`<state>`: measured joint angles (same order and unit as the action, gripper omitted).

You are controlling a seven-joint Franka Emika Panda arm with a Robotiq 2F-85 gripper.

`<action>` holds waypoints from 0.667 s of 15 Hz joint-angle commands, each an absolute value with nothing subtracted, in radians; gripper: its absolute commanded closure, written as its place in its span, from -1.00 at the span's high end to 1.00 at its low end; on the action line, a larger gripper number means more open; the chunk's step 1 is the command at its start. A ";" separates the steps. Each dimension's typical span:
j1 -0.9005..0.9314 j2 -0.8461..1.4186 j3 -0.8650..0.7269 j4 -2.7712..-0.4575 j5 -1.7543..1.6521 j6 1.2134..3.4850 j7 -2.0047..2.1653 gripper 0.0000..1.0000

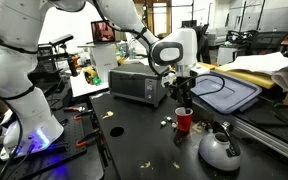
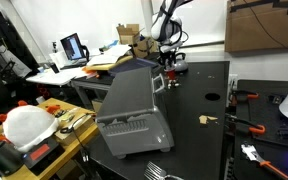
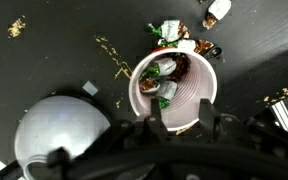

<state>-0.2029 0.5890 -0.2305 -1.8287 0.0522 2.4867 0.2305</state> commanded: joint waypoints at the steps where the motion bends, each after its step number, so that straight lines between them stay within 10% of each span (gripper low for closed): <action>1: -0.157 0.597 -0.228 -1.830 0.036 2.478 0.273 0.52; 4: -0.134 0.600 -0.219 -1.833 0.038 2.478 0.270 1.00; 10: -0.064 0.551 -0.287 -1.866 -0.018 2.488 0.372 1.00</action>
